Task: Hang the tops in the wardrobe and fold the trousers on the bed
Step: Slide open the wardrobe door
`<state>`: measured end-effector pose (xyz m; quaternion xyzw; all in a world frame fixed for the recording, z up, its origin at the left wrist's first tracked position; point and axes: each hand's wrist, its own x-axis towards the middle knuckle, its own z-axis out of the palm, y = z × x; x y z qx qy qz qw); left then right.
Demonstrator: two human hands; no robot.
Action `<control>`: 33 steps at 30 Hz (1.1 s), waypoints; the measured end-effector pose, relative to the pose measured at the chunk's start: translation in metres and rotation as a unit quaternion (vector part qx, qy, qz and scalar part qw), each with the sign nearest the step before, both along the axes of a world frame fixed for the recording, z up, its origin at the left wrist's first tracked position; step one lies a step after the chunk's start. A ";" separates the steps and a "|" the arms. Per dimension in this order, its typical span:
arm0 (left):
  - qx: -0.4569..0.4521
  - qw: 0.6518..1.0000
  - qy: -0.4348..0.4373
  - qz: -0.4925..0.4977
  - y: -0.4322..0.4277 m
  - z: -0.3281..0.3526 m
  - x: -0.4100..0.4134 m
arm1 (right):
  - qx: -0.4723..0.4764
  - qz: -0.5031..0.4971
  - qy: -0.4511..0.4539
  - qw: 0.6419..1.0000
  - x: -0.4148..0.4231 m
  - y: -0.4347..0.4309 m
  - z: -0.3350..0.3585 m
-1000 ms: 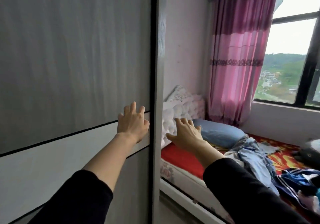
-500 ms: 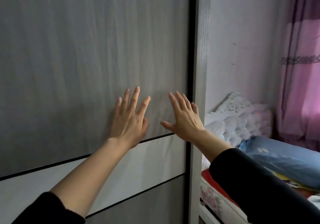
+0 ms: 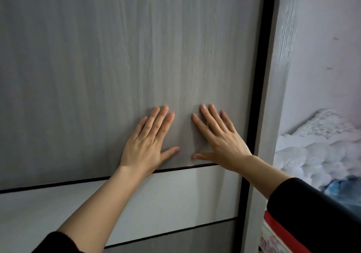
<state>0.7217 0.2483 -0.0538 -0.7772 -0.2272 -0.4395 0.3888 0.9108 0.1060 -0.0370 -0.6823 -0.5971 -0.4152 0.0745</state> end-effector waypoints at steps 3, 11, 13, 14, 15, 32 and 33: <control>0.026 1.000 -0.004 0.001 0.003 -0.001 -0.001 | 0.007 0.021 -0.029 0.999 0.002 0.003 0.002; 0.041 0.999 -0.012 0.020 0.012 -0.003 -0.013 | 0.021 0.075 -0.038 0.996 -0.009 0.014 0.004; 0.039 0.999 -0.014 0.022 0.017 -0.003 -0.021 | 0.030 0.091 -0.043 0.994 -0.014 0.020 0.004; 0.040 0.999 -0.013 0.023 0.019 -0.003 -0.026 | 0.037 0.099 -0.044 0.993 -0.017 0.024 0.004; 0.043 0.999 -0.011 0.025 0.022 -0.003 -0.032 | 0.044 0.105 -0.043 0.993 -0.021 0.028 0.003; 0.028 0.997 0.010 0.074 0.095 -0.005 -0.192 | 0.080 0.215 -0.060 0.971 -0.160 0.114 -0.001; 0.026 0.997 0.011 0.073 0.100 -0.005 -0.204 | 0.080 0.217 -0.065 0.971 -0.171 0.119 -0.001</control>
